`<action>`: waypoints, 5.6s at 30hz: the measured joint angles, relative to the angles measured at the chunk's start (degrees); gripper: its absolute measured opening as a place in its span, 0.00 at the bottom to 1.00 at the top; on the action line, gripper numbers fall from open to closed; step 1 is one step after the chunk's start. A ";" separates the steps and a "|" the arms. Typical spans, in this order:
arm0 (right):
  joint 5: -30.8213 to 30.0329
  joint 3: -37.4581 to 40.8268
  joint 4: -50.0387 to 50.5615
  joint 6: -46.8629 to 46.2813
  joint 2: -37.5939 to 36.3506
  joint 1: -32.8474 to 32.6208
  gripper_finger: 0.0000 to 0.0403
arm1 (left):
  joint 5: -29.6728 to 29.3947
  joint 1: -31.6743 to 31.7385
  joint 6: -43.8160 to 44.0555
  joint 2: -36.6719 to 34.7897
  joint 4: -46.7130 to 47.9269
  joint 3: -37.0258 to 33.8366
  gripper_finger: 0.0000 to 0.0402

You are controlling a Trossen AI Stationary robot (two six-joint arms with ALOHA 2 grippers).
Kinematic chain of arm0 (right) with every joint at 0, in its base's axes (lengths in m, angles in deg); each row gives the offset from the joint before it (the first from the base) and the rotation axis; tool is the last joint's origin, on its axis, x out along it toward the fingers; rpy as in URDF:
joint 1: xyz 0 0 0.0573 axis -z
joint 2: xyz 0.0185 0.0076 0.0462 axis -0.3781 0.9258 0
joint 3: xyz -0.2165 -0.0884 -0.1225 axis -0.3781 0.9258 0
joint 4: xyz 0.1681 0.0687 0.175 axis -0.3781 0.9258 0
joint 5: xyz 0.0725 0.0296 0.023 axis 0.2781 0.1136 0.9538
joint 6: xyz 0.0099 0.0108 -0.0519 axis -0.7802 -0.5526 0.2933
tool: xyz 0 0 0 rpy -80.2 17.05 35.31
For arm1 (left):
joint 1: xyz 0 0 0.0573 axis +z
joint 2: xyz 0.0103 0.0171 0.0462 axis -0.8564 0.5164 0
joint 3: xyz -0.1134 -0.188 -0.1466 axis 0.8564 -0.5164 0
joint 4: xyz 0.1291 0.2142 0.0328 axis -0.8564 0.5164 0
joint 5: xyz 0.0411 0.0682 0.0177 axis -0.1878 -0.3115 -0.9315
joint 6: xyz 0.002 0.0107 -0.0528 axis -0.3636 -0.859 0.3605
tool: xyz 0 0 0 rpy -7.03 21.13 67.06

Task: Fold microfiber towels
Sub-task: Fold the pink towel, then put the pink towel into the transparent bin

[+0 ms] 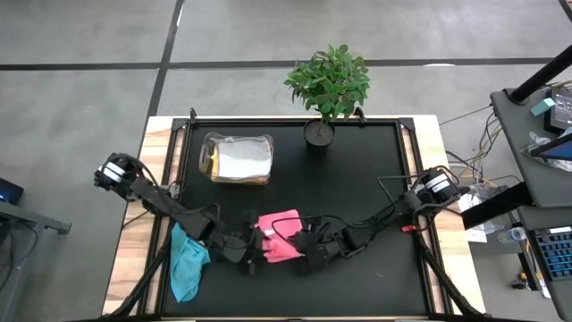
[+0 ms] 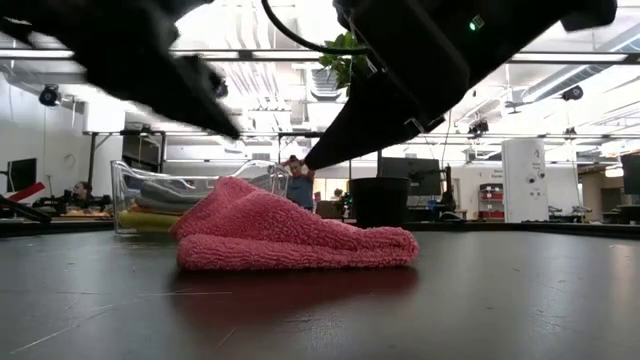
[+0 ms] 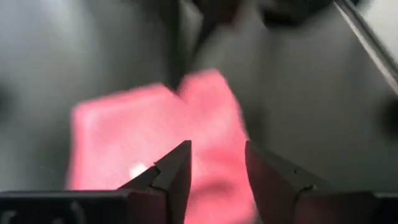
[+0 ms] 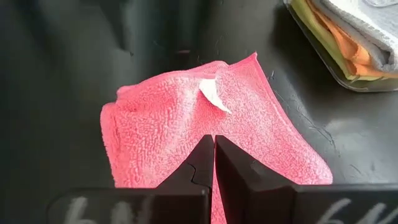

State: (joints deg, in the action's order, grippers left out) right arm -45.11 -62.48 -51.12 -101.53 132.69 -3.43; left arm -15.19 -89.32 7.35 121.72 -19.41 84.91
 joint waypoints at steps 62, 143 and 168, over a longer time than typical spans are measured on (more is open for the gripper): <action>15.96 8.14 -7.16 -27.05 -3.72 5.92 0.12 | 6.81 2.30 40.01 -0.56 16.08 -0.29 0.06; 13.78 -19.28 1.74 0.02 1.58 21.00 0.03 | -9.87 17.59 21.10 -27.90 36.10 0.85 0.00; 22.77 -29.14 -5.09 5.35 14.73 38.05 0.03 | -1.70 52.60 -3.73 -25.77 38.73 0.46 0.00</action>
State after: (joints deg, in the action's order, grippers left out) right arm -22.34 -91.62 -56.21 -96.18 147.42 34.62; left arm -16.90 -36.72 3.63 95.95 19.32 85.37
